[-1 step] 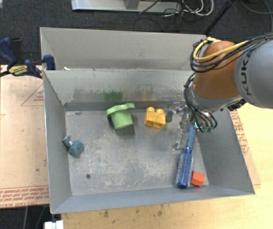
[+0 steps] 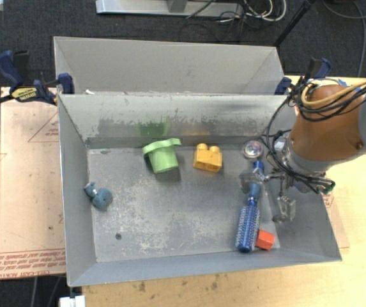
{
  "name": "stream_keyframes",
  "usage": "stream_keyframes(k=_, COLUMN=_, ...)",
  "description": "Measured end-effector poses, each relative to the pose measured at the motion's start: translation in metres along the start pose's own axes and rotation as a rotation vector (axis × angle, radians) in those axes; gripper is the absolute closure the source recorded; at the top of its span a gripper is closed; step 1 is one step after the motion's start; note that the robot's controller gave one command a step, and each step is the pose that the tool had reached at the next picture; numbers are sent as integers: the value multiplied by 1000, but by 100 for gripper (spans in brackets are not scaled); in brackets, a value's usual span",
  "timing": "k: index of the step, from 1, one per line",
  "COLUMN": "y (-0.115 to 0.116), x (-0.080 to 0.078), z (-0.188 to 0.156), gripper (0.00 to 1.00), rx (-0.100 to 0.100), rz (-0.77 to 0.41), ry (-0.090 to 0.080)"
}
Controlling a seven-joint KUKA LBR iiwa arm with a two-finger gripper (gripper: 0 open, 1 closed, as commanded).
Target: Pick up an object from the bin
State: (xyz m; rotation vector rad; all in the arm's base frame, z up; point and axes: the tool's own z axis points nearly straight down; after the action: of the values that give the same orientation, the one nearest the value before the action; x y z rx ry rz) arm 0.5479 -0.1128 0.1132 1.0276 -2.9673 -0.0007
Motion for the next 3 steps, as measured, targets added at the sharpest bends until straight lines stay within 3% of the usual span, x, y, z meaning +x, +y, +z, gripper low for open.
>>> stream_keyframes(k=1, y=15, x=32, z=10, gripper=0, rx=2, rz=-57, ry=-7)
stream_keyframes(k=2, y=84, x=6, z=44, gripper=0, rx=-3, rz=-548, ry=-2)
stream_keyframes(k=3, y=82, x=6, z=43, gripper=100, rx=2, rz=-547, ry=-3)
